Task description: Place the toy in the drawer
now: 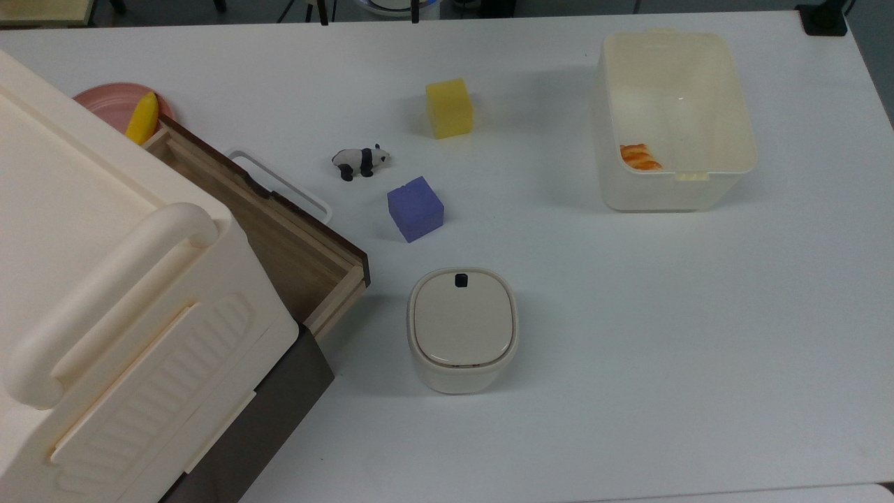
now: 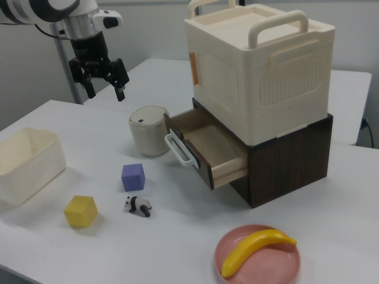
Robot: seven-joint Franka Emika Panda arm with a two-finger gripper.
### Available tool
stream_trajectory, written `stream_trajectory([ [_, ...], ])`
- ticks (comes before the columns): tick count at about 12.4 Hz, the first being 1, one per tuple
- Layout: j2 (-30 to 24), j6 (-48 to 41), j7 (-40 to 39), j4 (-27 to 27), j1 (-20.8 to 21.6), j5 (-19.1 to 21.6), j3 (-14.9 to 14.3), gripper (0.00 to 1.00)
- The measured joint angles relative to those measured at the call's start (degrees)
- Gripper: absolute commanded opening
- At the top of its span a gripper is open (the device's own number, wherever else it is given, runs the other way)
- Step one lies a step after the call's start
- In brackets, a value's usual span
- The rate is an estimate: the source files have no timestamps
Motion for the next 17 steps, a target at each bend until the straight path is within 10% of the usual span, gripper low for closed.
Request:
stream_trajectory([
  [17, 0.02, 0.00, -0.37, -1.28, -0.05, -0.74, 0.00, 1.00],
])
